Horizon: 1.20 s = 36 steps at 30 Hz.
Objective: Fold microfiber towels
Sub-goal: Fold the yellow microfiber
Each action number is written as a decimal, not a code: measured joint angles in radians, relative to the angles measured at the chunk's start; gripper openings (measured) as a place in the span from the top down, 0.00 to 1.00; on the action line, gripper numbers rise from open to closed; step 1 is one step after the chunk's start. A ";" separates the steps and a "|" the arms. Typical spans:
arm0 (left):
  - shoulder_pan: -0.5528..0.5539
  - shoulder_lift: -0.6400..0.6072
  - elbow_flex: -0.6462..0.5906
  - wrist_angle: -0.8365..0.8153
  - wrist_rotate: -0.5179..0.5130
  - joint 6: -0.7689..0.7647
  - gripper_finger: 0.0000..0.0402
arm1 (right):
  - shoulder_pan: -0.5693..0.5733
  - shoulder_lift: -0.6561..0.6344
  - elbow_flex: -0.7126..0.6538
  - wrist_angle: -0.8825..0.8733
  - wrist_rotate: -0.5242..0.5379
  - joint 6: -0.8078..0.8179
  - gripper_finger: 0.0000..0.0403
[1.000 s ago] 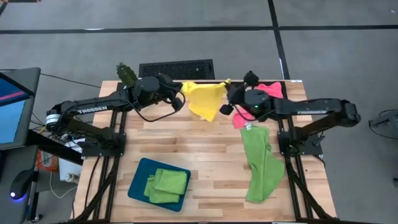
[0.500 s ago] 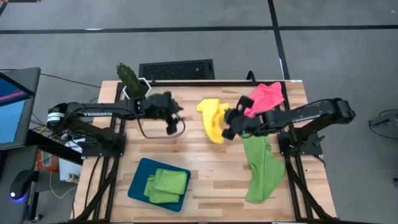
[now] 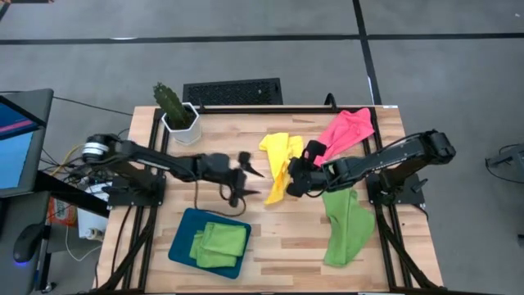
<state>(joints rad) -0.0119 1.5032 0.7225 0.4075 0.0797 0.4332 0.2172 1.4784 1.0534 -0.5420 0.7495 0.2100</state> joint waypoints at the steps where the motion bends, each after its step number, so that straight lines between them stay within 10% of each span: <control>1: -0.010 0.044 0.025 0.000 0.002 0.018 0.38 | 0.003 0.000 0.000 -0.001 0.000 0.001 0.99; 19: -0.076 0.274 0.150 -0.158 0.016 0.053 0.38 | 0.038 -0.013 0.000 -0.027 0.000 0.002 0.99; 36: -0.140 0.398 0.154 -0.039 -0.223 0.057 0.46 | 0.038 -0.013 0.000 0.013 -0.001 0.002 0.99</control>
<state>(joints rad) -0.1520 1.9015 0.8764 0.3686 -0.1437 0.4897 0.2550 1.4658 1.0534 -0.5286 0.7490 0.2123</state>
